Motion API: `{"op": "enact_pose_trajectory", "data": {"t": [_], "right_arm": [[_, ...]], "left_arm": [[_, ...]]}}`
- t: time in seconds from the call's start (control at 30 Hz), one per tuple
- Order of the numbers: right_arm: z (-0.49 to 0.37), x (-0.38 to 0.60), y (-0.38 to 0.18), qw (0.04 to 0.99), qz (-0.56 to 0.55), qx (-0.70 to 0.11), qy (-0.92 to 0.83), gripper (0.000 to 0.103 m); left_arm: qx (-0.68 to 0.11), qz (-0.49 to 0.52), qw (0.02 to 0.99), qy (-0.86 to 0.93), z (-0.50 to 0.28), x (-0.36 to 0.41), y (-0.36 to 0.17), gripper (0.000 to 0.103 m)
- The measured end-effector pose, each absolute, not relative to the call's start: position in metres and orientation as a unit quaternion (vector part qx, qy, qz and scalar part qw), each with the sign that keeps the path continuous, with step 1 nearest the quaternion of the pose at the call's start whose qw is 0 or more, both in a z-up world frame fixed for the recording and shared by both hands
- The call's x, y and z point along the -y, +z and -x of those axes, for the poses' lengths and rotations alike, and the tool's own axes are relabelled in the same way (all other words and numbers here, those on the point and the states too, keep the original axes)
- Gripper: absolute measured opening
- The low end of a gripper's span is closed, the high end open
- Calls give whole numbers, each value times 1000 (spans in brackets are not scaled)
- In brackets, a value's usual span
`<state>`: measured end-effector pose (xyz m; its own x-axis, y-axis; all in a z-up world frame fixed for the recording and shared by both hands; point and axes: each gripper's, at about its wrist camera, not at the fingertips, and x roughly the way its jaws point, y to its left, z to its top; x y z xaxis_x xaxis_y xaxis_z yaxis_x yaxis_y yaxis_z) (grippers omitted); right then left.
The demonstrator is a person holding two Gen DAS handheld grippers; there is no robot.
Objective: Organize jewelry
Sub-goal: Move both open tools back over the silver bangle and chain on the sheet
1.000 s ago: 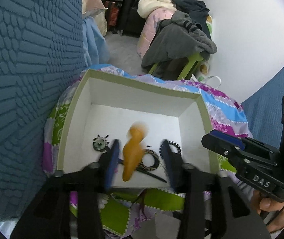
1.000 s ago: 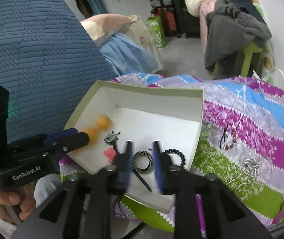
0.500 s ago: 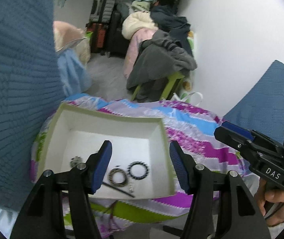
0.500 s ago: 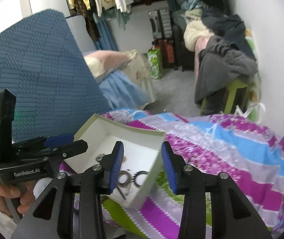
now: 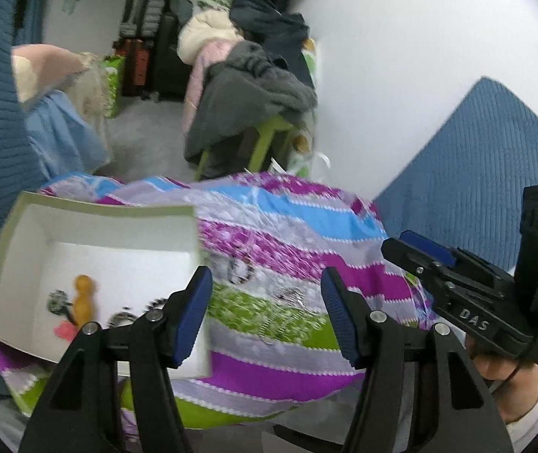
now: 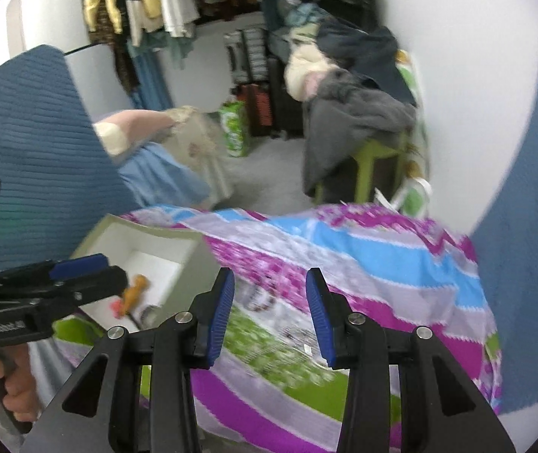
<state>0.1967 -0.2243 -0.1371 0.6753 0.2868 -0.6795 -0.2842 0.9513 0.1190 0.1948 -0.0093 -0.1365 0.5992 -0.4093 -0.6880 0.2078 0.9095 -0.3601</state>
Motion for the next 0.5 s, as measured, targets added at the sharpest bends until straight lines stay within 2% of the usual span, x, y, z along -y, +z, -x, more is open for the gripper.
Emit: {"op": "enact_pose_trajectory", "data": {"t": [0.4, 0.5], "right_arm": [[-205, 288, -222, 889, -19, -441, 123, 36], [-209, 294, -241, 880, -21, -457, 126, 32]], "left_arm": [[-479, 110, 845, -210, -209, 76, -198, 56], [-494, 105, 838, -208, -216, 88, -219, 56]]}}
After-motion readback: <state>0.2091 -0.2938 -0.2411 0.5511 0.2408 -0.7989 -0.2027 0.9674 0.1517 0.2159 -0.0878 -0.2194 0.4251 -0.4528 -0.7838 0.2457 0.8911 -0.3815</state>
